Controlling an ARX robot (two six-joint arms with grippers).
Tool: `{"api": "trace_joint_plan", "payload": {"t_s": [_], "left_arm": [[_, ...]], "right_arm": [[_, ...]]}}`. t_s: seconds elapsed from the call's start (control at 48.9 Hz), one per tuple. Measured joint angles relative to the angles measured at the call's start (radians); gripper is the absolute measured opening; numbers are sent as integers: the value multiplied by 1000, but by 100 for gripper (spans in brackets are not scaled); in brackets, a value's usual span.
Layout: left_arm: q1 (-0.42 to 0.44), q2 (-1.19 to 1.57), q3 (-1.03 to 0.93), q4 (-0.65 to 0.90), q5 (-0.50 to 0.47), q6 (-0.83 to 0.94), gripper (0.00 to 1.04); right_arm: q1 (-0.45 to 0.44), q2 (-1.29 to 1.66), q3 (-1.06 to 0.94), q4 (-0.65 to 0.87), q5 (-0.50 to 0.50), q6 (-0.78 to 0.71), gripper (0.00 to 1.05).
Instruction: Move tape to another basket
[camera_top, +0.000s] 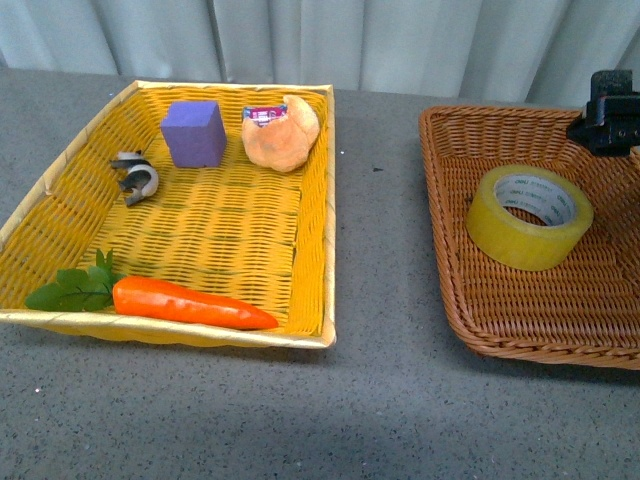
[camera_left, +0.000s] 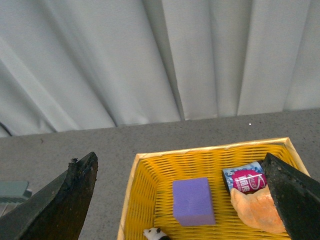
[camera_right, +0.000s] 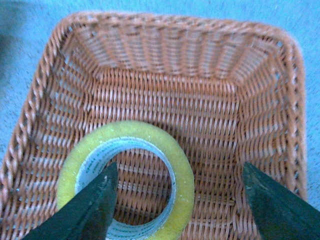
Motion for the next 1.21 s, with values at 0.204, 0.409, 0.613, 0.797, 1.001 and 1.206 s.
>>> {"api": "trace_joint_plan", "payload": {"t_s": [0.204,0.409,0.613,0.797,1.001,1.206], "left_arm": [[34,-88,-221,334,209,-136,73],[82,-232,-467,452,250,-177,43],[130,-401,-710,509,296,-193,4],[148,-510,-821,511,325,-194,4],[222,-674,-945,471,394,-195,4],[230,-792,-1006,410,400,-195,4]], "right_arm": [[18,-3,-221,619,139,39,69],[19,-125,-460,1003,145,45,39],[23,-357,-649,943,142,49,1],[21,-510,-747,911,145,50,1],[21,-704,-854,818,145,51,1],[21,-849,-906,722,145,51,1]]}}
